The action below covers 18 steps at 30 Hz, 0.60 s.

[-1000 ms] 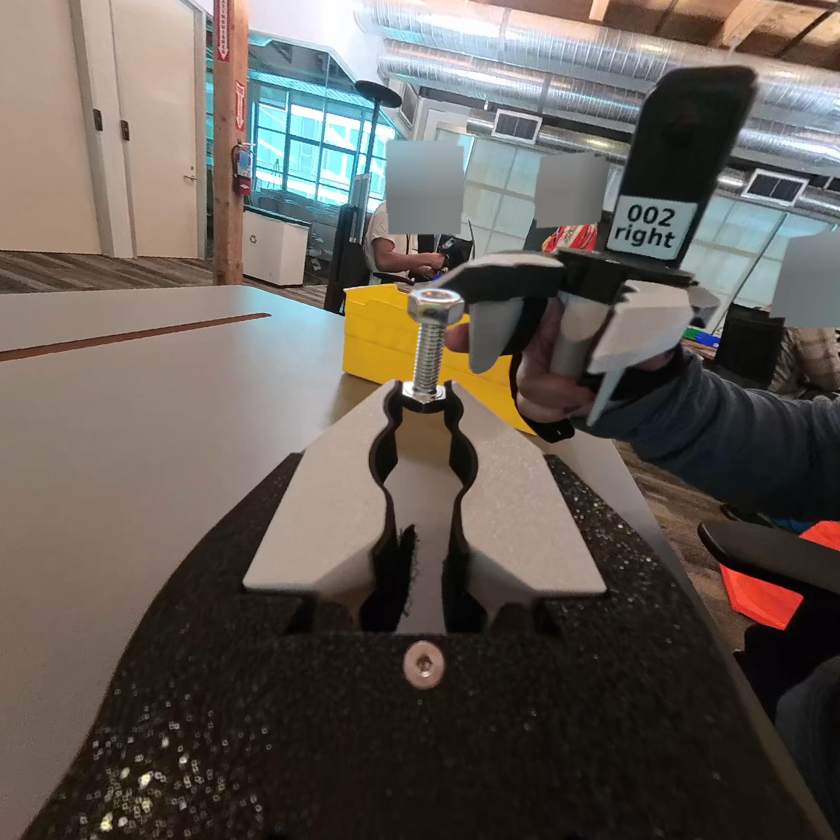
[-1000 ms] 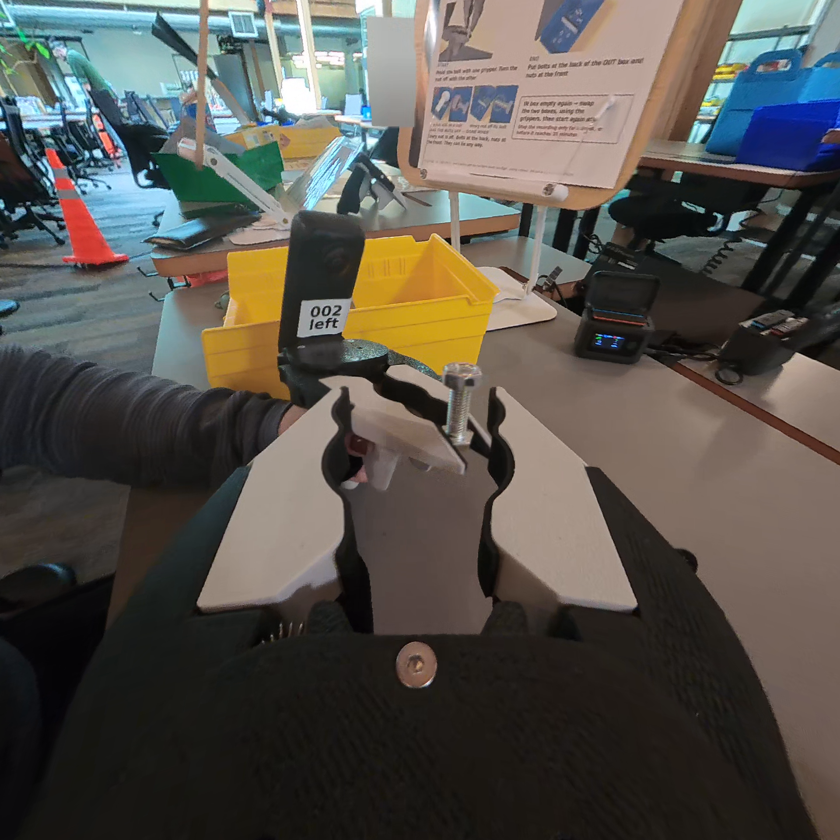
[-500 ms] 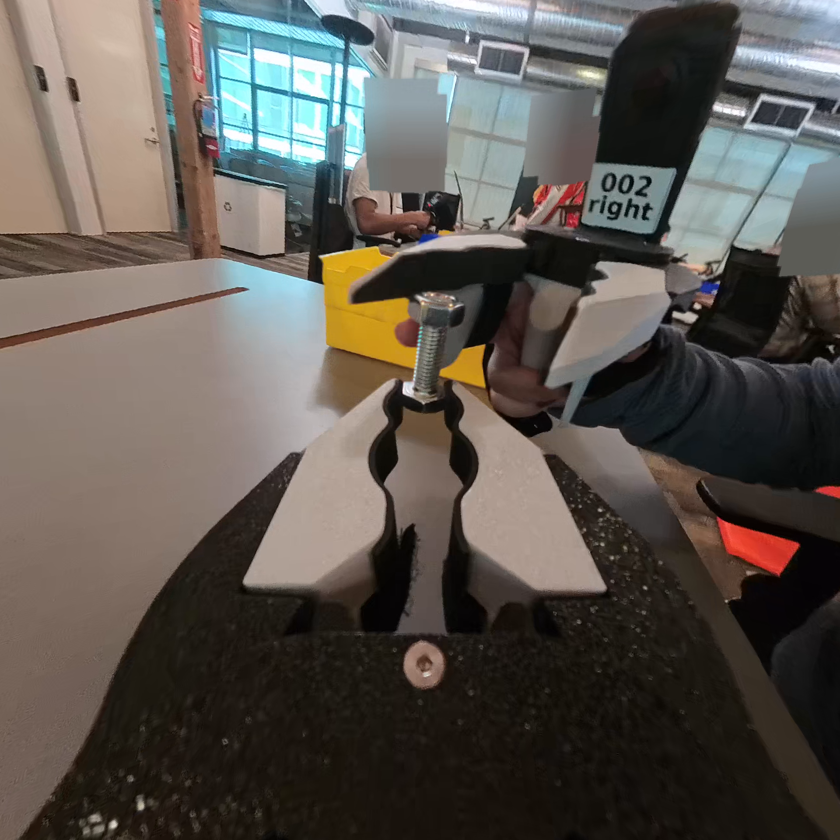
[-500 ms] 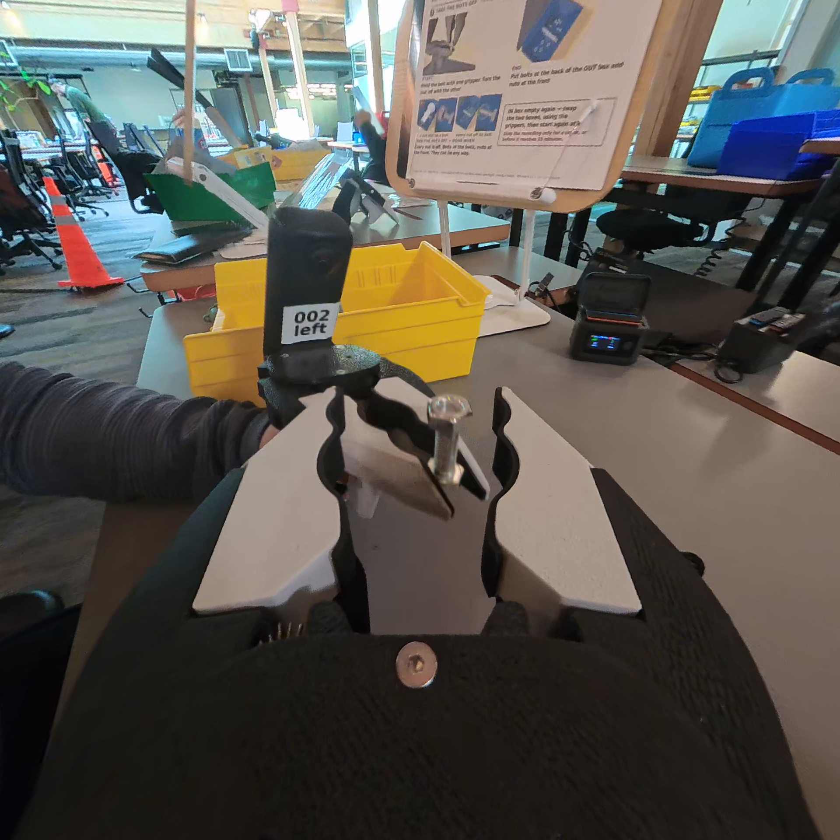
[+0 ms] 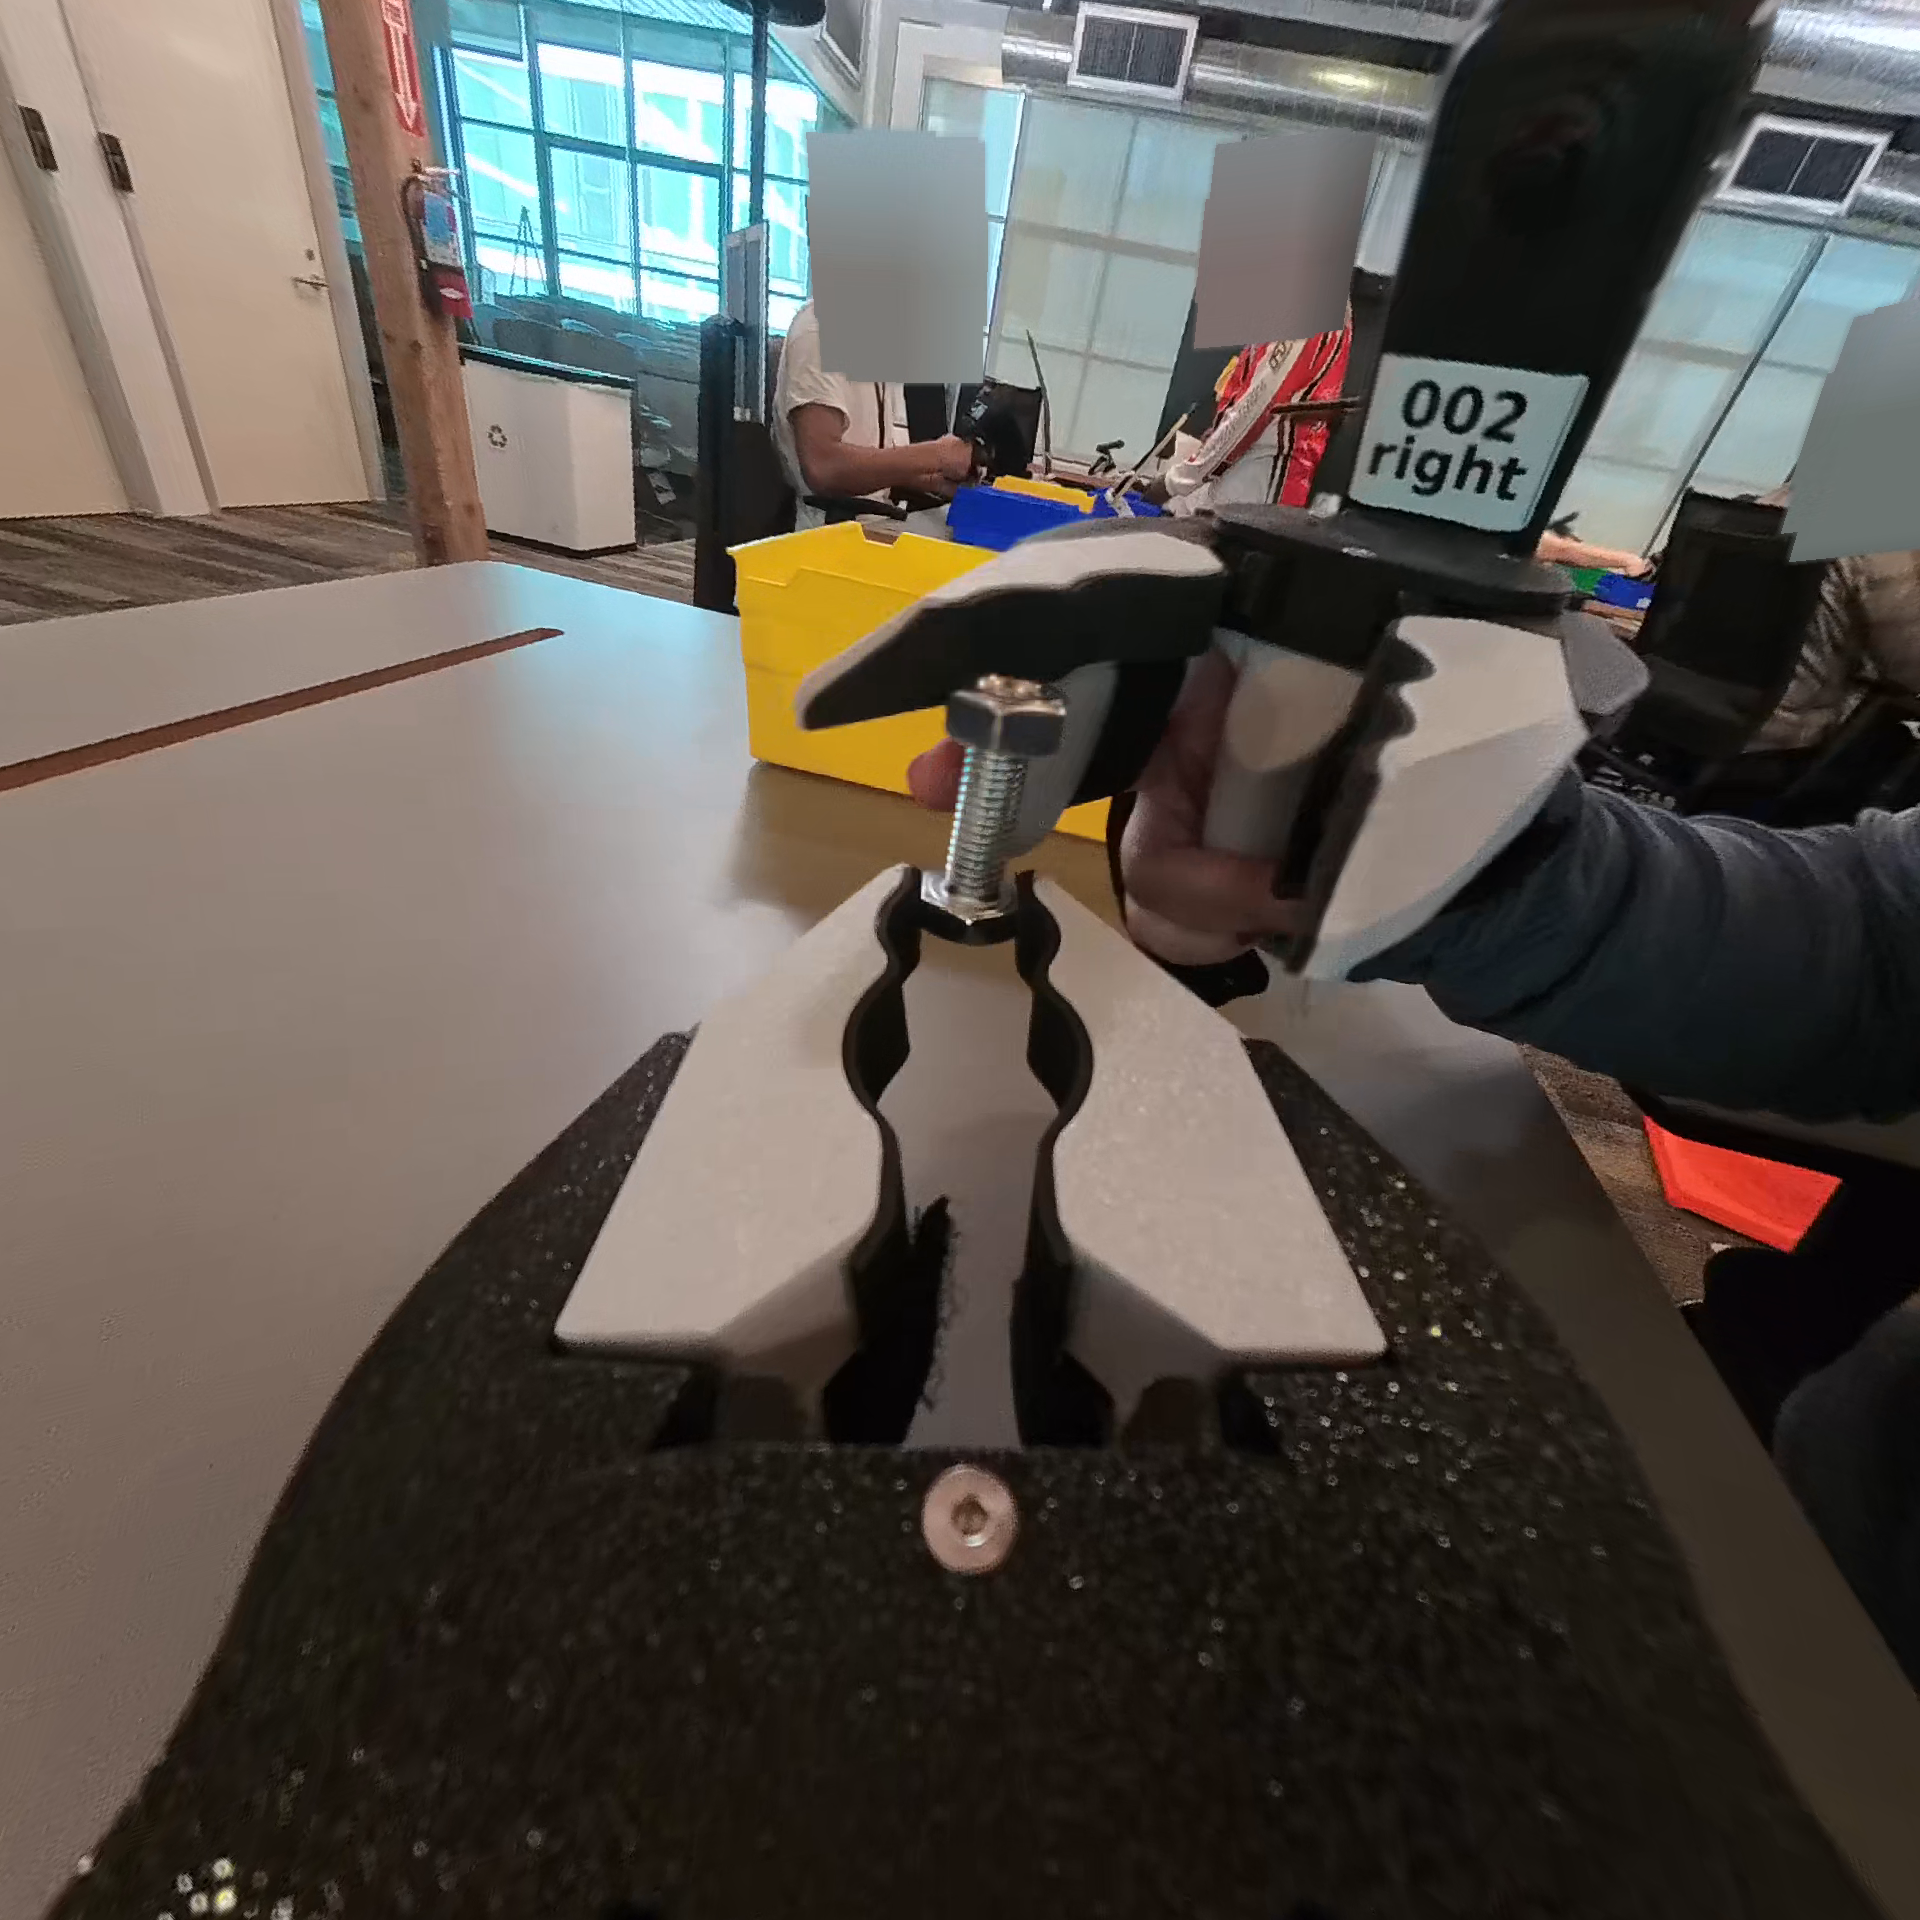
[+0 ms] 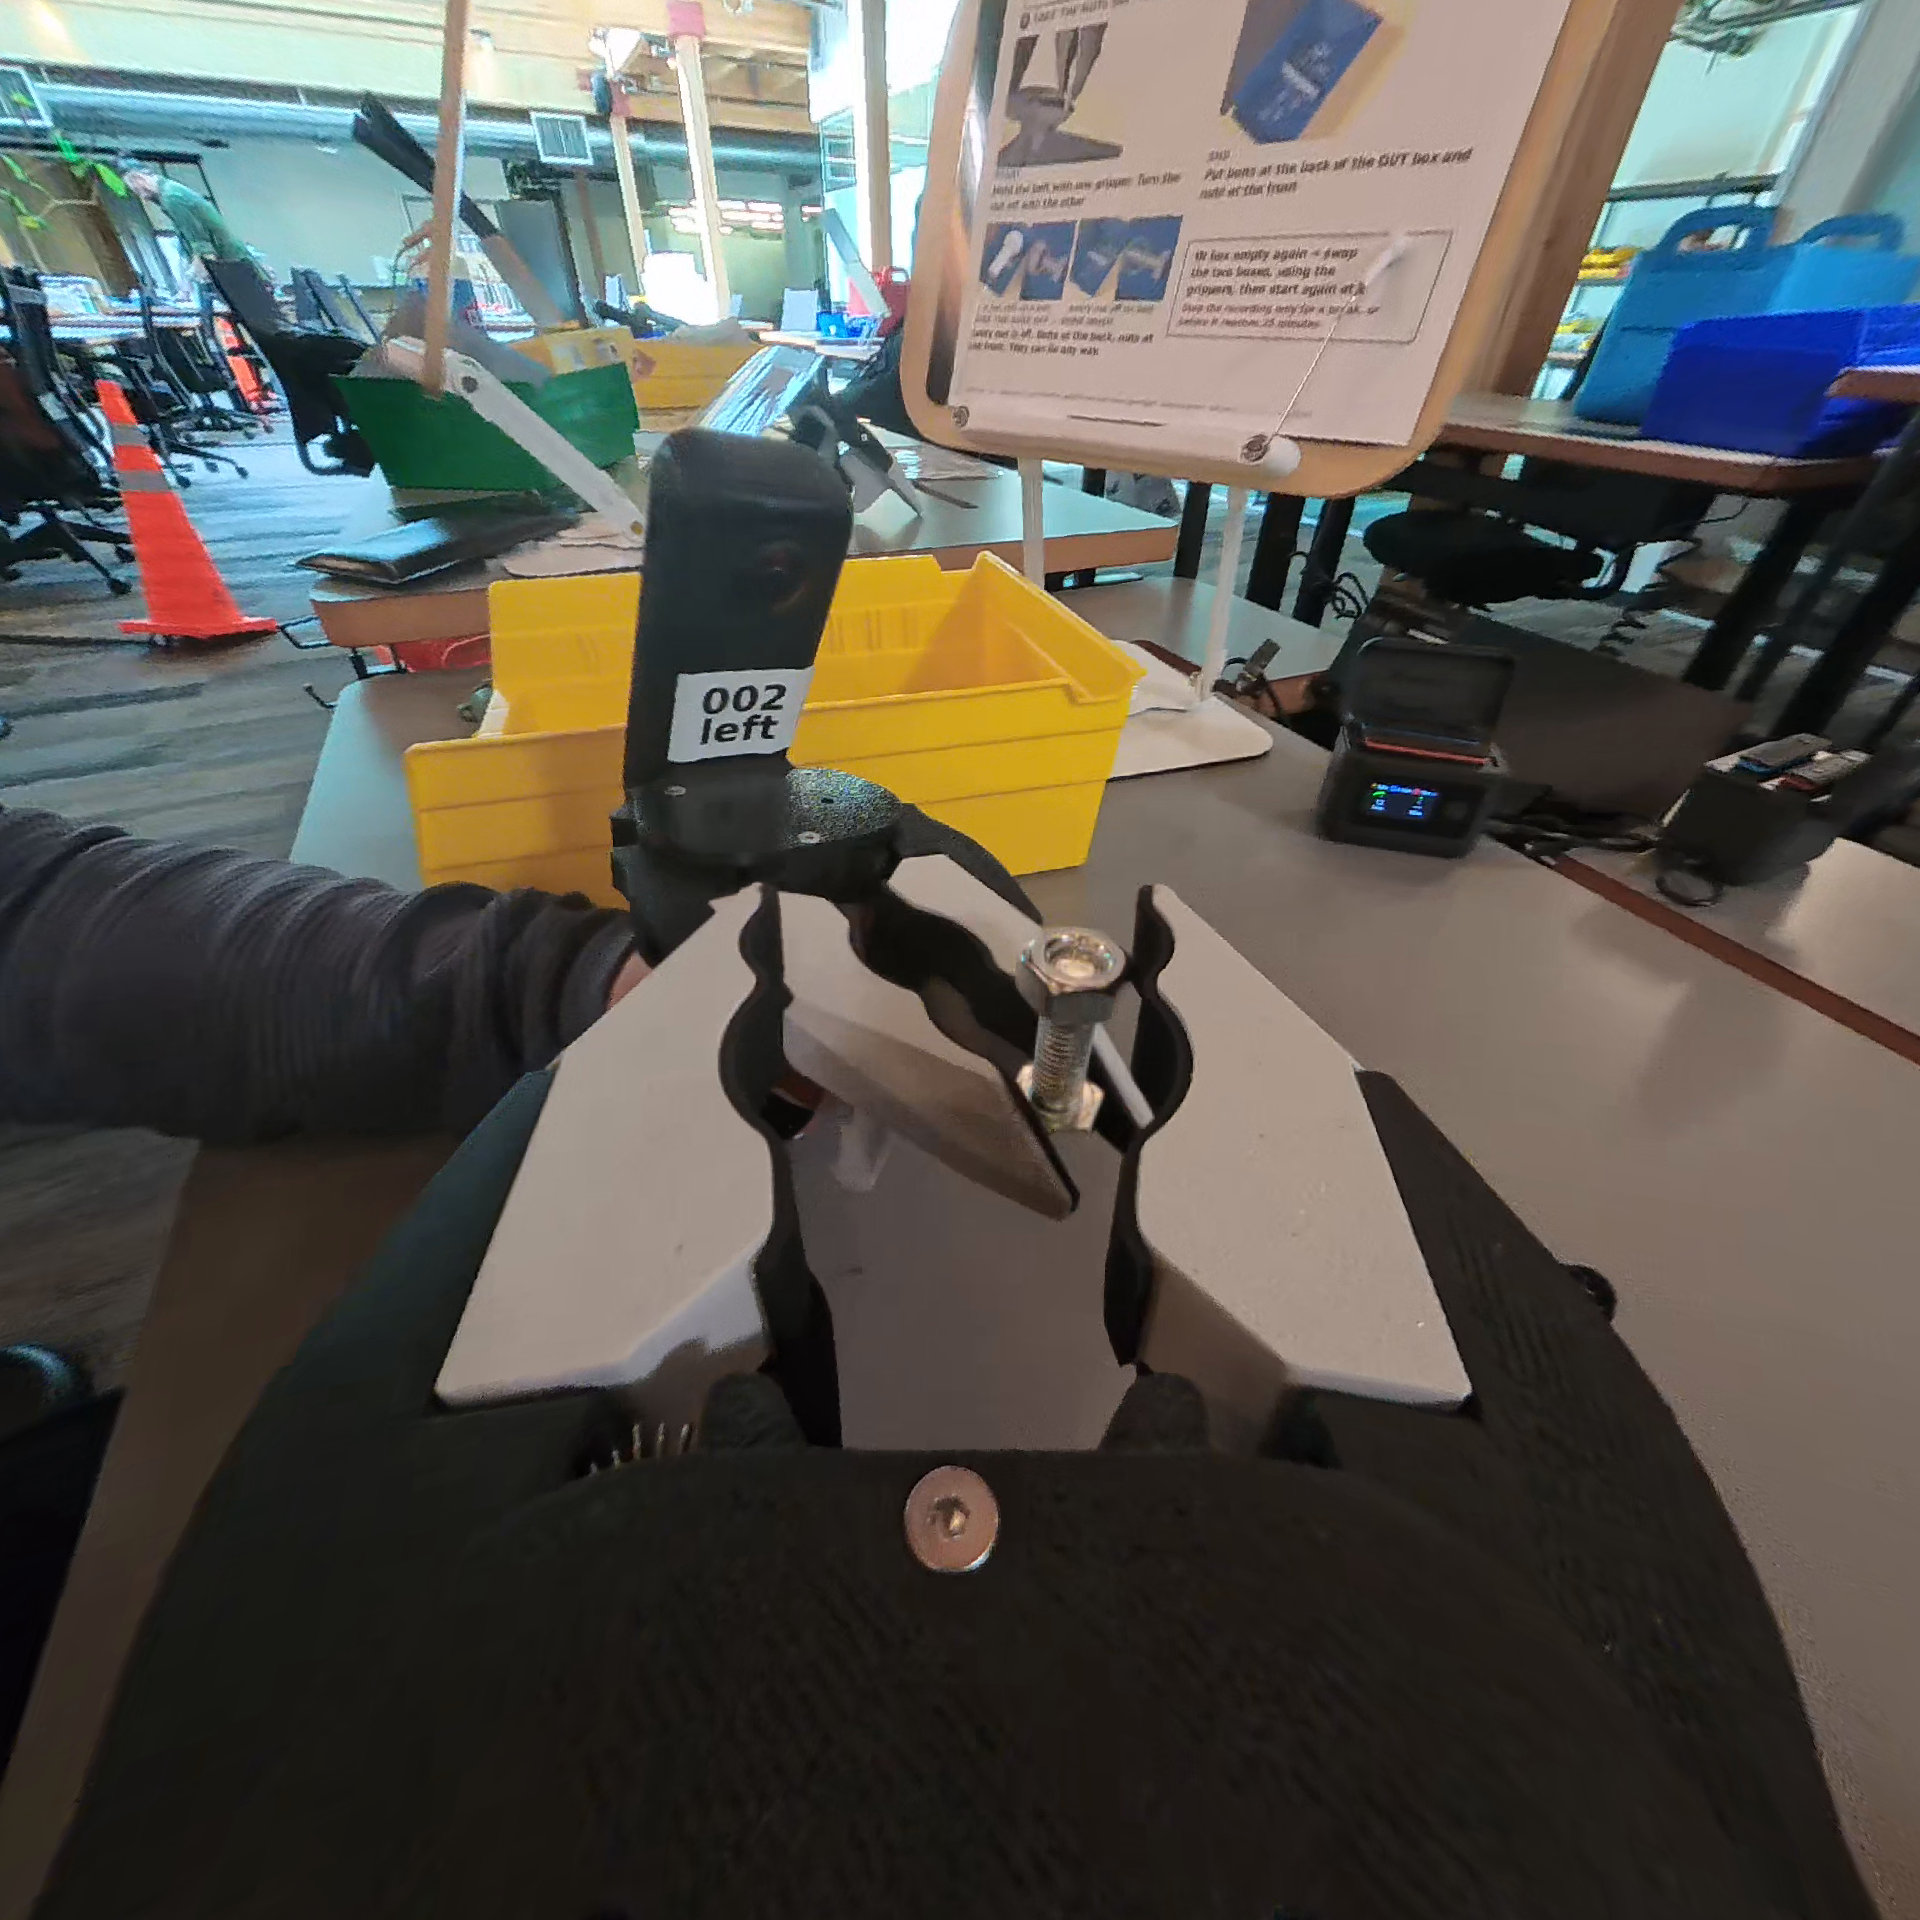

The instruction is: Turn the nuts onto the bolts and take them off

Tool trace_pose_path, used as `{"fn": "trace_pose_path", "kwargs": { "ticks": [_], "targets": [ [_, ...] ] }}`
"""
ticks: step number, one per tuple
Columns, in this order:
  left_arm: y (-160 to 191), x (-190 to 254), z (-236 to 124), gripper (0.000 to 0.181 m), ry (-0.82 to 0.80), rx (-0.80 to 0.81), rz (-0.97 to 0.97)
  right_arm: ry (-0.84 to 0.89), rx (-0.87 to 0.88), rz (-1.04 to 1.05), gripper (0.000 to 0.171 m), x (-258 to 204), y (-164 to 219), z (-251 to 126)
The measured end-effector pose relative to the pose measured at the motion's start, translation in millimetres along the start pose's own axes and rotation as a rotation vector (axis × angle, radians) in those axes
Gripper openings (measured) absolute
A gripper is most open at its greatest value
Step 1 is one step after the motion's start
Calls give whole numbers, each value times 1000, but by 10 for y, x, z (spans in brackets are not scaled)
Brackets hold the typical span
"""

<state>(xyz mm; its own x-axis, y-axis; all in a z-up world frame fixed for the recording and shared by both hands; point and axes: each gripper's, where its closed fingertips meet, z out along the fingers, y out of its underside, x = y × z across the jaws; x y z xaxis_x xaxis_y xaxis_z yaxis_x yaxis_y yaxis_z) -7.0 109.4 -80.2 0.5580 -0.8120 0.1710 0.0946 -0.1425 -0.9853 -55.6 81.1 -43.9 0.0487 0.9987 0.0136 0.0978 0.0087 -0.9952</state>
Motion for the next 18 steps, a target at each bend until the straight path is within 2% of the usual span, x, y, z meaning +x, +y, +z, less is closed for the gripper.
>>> {"fn": "trace_pose_path", "kwargs": {
  "ticks": [4, 7, 11, 14, 18],
  "targets": [
    [-33, -37, -14, 16, 0, 23, -38, 5, 40, 38, 59, 36, 1, -165],
    [23, 48, 40, 16, 36, -5, -30, 29, 79, 61, 62, 125, -25, -132],
    [17, 20, 19, 16, 23, -4, -29, -13, 45, 24, 62, 25, 36, -44],
    [-57, -97, -58, 16, -13, 31, -62, 3, 67, 28, 54, 81, 35, -166],
    [-15, 0, -6, 16, 22, 1, -34, 32, 112, 37, 61, 157, -41, -164]
  ]
}}
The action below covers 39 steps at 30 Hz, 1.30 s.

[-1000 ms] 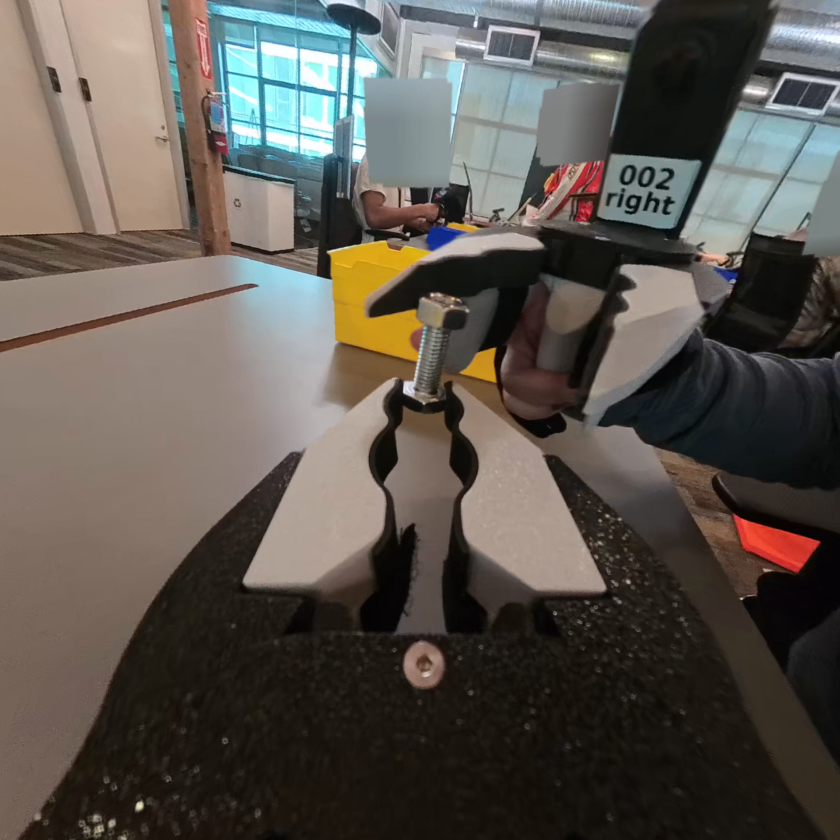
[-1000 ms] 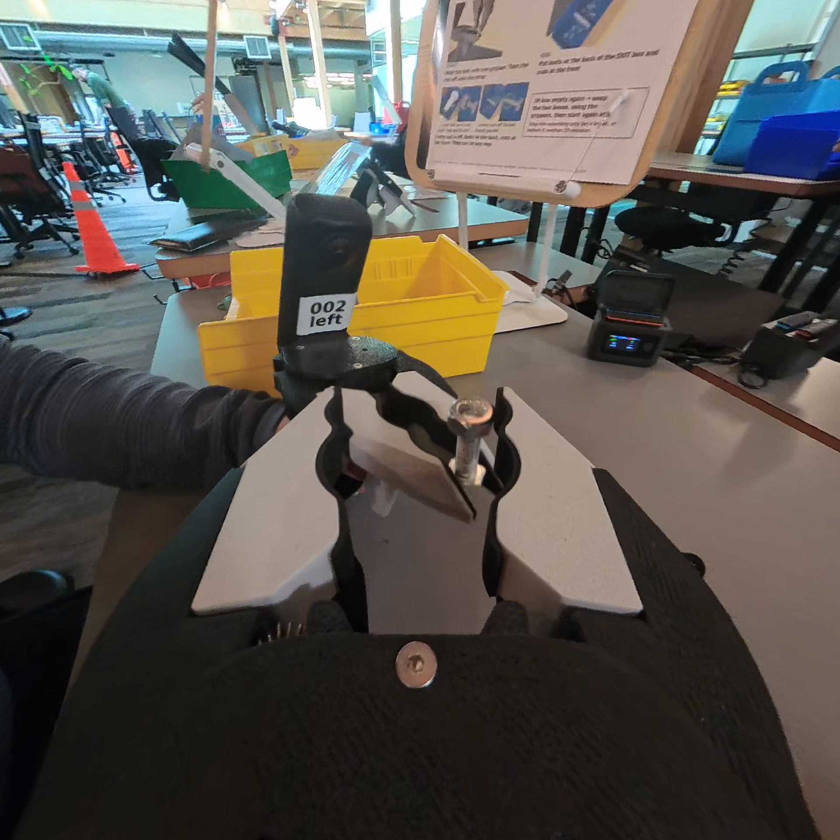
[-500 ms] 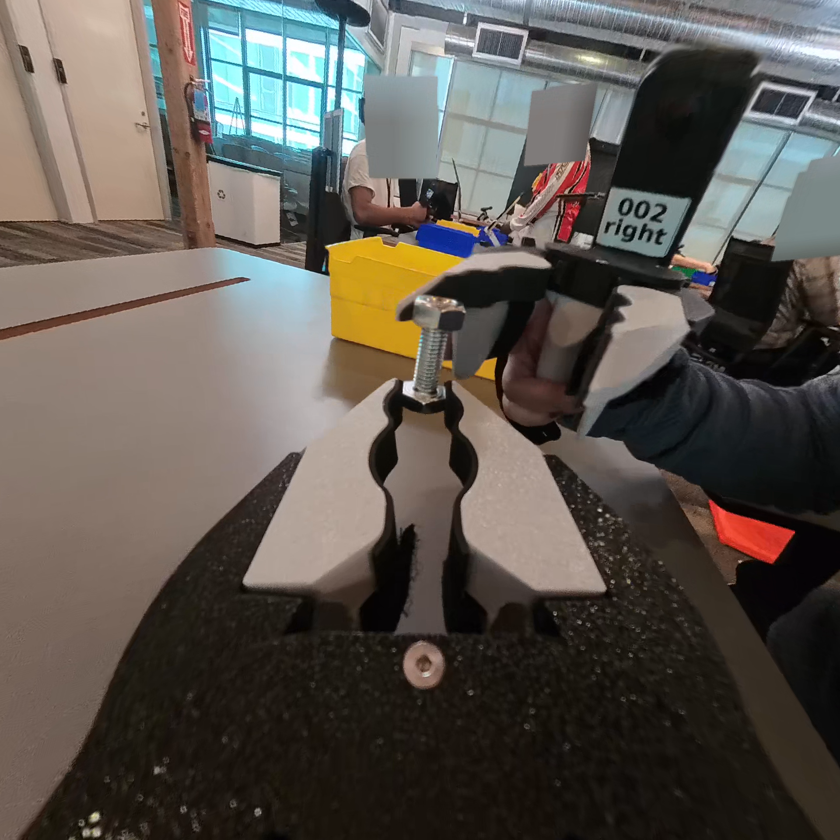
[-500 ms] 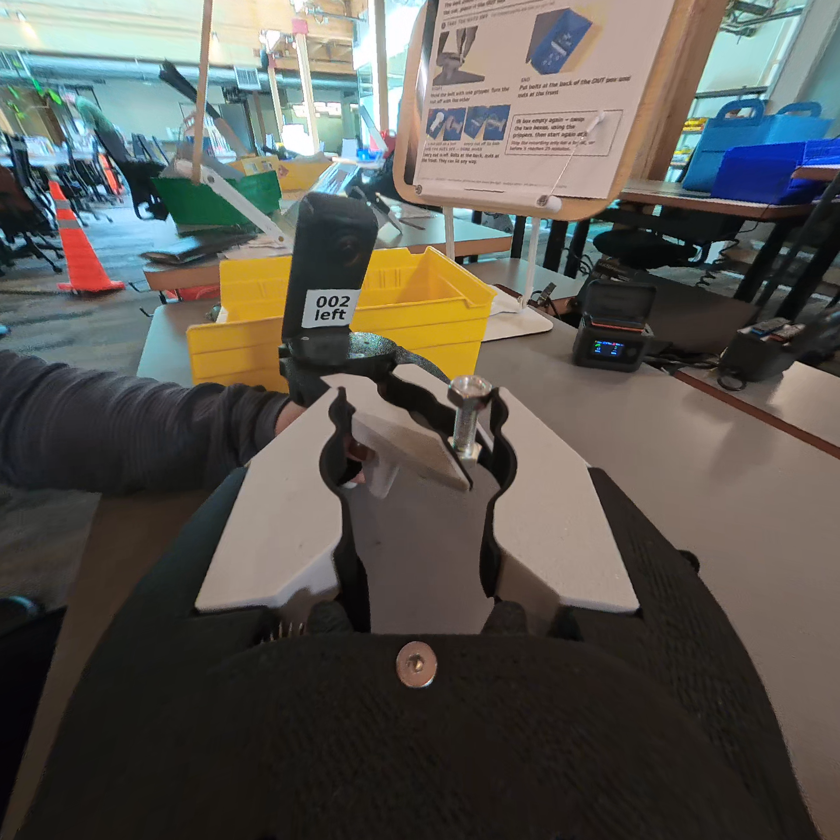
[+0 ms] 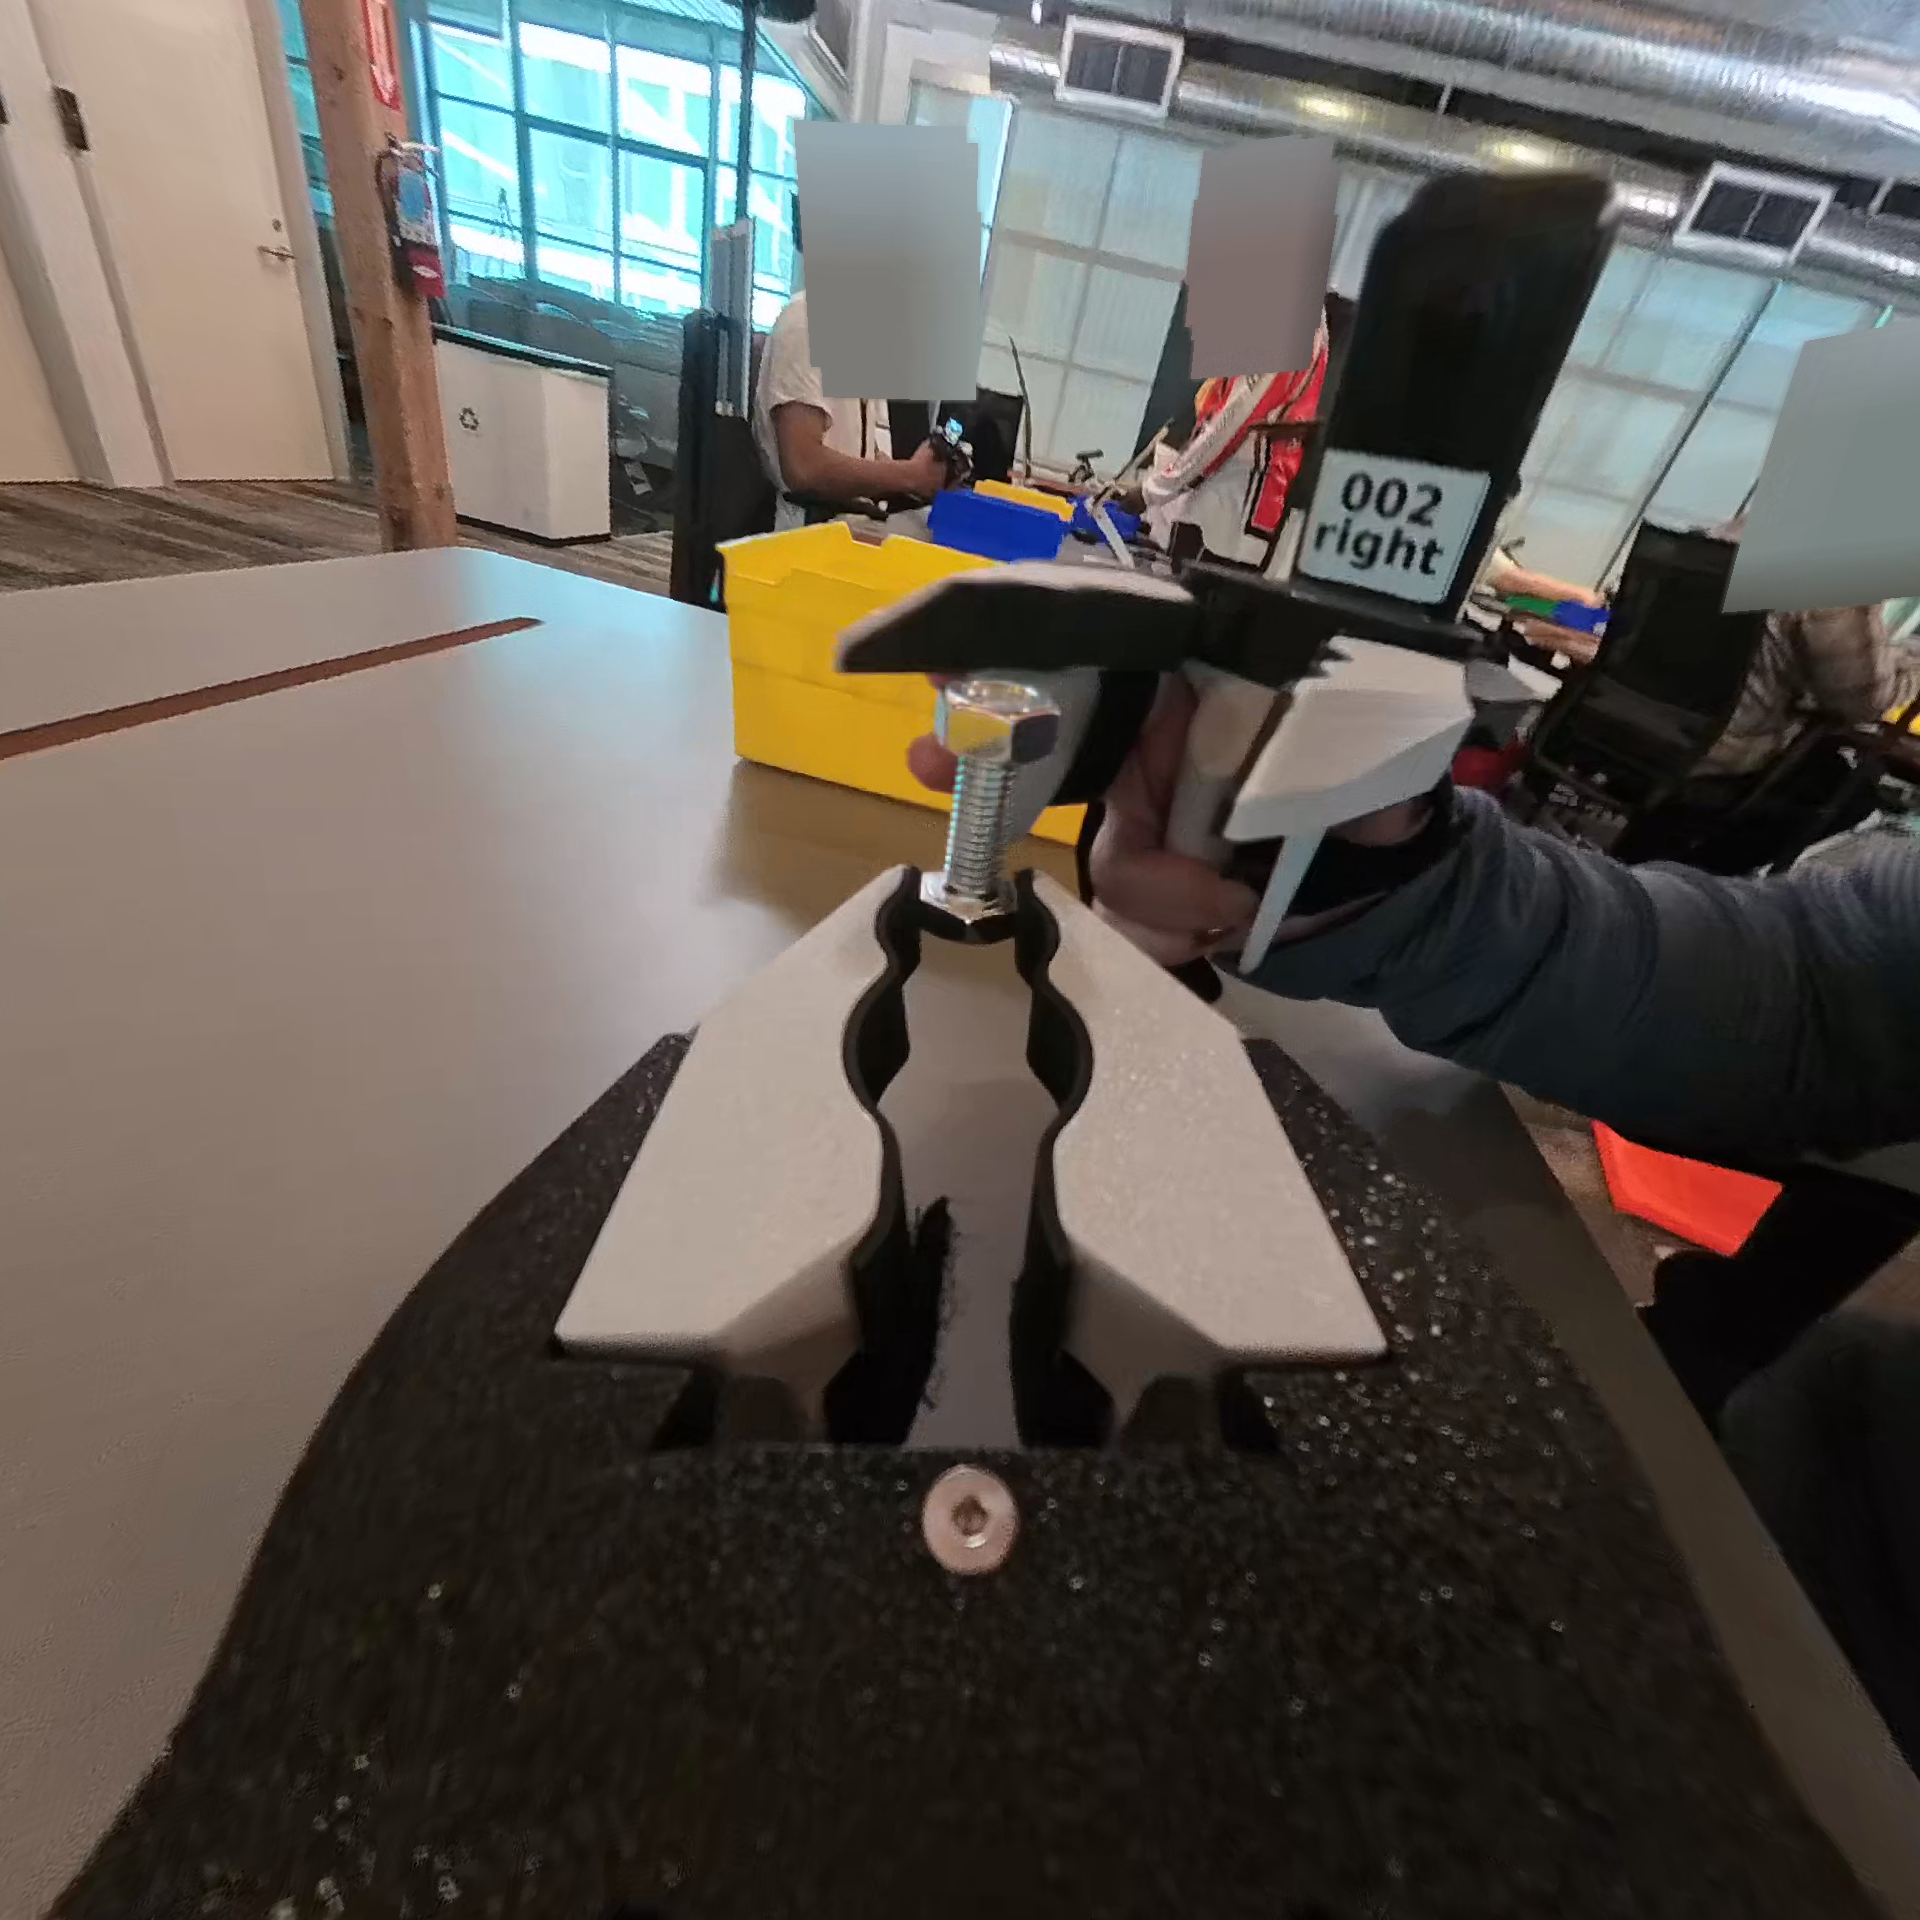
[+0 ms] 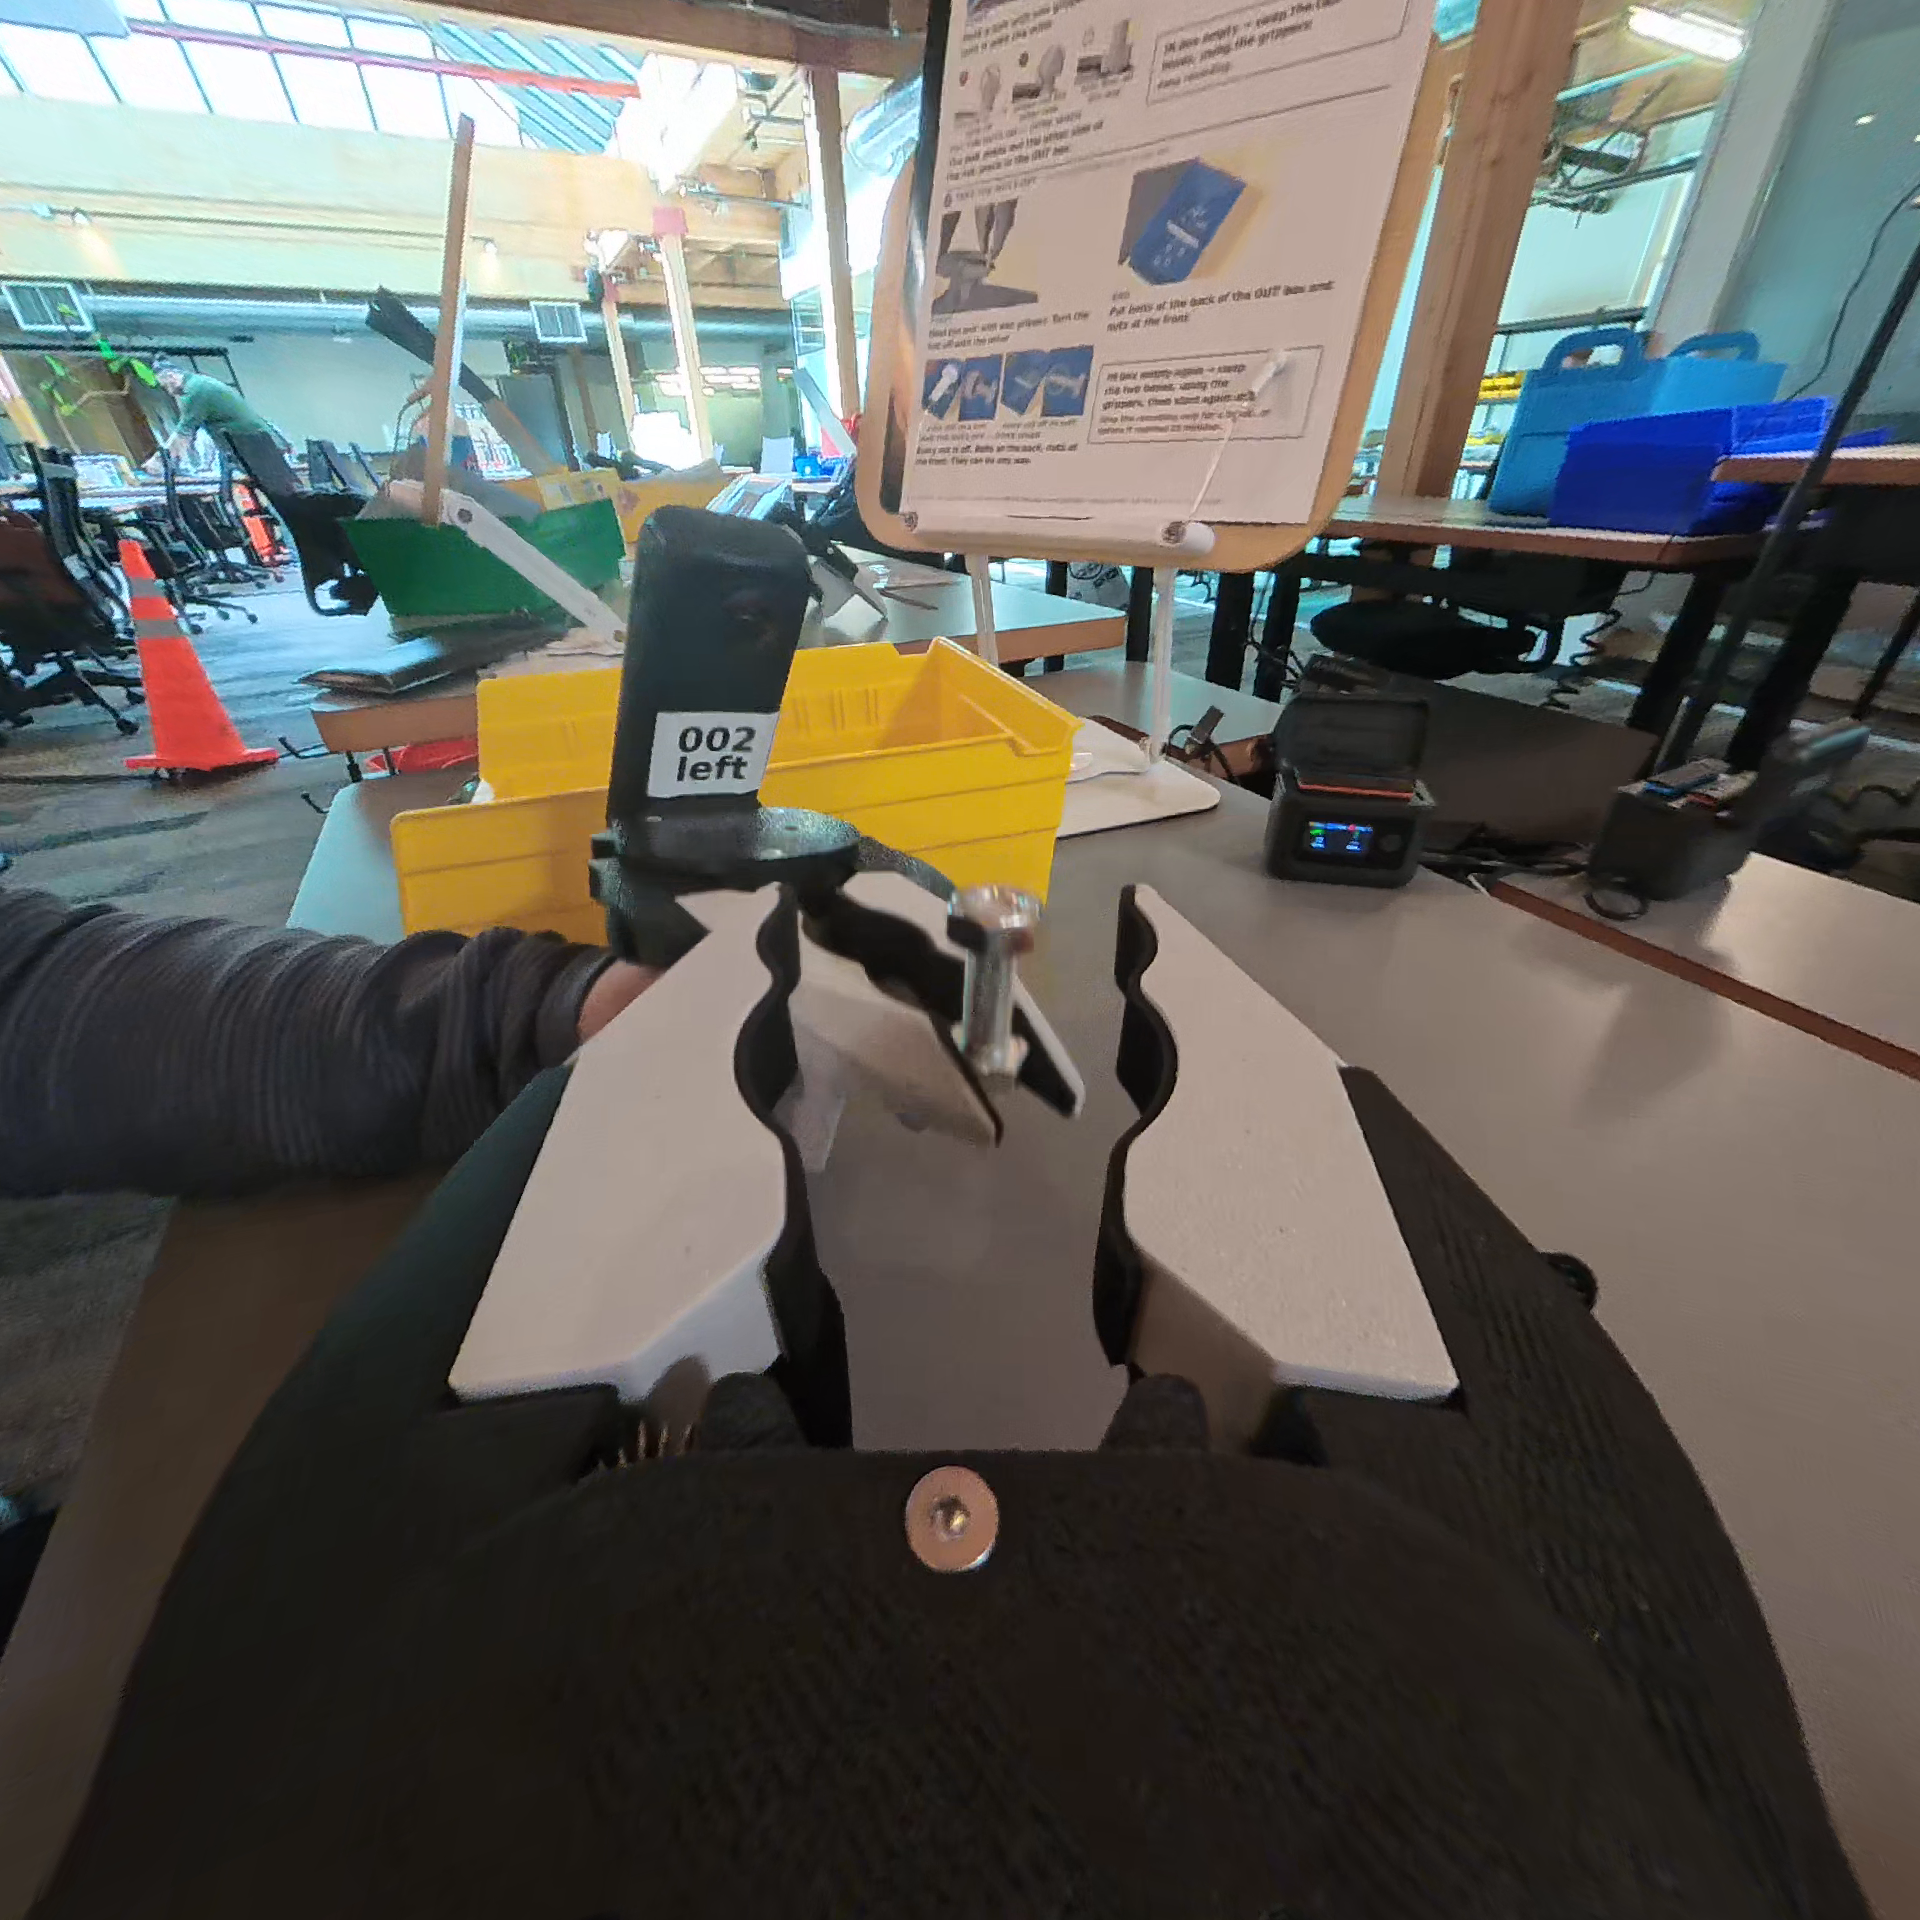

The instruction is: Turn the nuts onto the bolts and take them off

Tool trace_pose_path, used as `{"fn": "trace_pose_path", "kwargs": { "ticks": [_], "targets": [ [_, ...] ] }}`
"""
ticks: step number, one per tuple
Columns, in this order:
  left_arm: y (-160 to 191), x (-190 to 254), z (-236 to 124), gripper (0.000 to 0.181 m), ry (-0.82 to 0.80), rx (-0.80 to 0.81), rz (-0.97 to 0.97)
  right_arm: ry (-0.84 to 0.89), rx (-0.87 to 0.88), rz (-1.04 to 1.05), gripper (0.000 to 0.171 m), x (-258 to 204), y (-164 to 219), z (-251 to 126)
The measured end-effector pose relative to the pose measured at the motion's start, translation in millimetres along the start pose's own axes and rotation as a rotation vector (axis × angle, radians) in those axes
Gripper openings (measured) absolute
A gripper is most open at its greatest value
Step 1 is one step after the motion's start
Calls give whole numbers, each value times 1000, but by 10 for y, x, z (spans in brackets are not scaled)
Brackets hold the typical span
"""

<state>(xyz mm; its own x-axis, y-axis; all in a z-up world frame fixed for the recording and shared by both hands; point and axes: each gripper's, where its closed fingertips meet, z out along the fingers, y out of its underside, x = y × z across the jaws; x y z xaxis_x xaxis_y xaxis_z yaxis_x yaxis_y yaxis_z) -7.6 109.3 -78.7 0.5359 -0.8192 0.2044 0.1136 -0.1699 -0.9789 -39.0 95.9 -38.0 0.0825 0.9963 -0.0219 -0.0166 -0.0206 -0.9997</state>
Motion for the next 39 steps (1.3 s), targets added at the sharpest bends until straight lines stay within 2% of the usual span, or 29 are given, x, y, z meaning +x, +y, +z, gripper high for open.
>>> {"fn": "trace_pose_path", "kwargs": {
  "ticks": [4, 7, 10, 15, 19, 22, 26, 28, 30, 34, 37, 39],
  "targets": [
    [35, -20, 6, 16, -19, -16, 20, -50, -74, -48, 67, -163, 126, 73],
    [-43, -157, -71, 16, -75, 22, -7, -20, -55, -37, 56, -109, 89, -66],
    [24, -102, -16, 16, -56, -12, 10, 63, -33, -97, 64, 2, 13, -22],
    [94, -66, 18, 16, -50, -51, 46, -15, -93, -93, 71, -139, 128, 126],
    [6, -121, -34, 16, -53, -3, 7, 2, -59, -46, 60, -67, 91, -49],
    [62, 14, 33, 16, 1, -31, 38, 10, -22, -32, 63, -20, 41, 7],
    [94, 11, 34, 16, -3, -48, 53, -67, -50, -14, 68, -181, 114, 92],
    [25, -68, -26, 16, -26, -14, 26, -56, -38, -16, 64, -152, 94, -15],
    [-33, -84, -52, 16, -19, 17, -4, -58, -7, 28, 49, -97, 44, -113],
    [71, 64, 41, 16, 35, -37, 31, -31, 18, 25, 59, -29, 8, -8],
    [79, 71, 40, 16, 38, -39, 31, -98, -48, 7, 60, -189, 130, 95],
    [45, 21, 4, 16, 20, -22, 21, -72, -56, -6, 60, -162, 150, 29]
  ]
}}
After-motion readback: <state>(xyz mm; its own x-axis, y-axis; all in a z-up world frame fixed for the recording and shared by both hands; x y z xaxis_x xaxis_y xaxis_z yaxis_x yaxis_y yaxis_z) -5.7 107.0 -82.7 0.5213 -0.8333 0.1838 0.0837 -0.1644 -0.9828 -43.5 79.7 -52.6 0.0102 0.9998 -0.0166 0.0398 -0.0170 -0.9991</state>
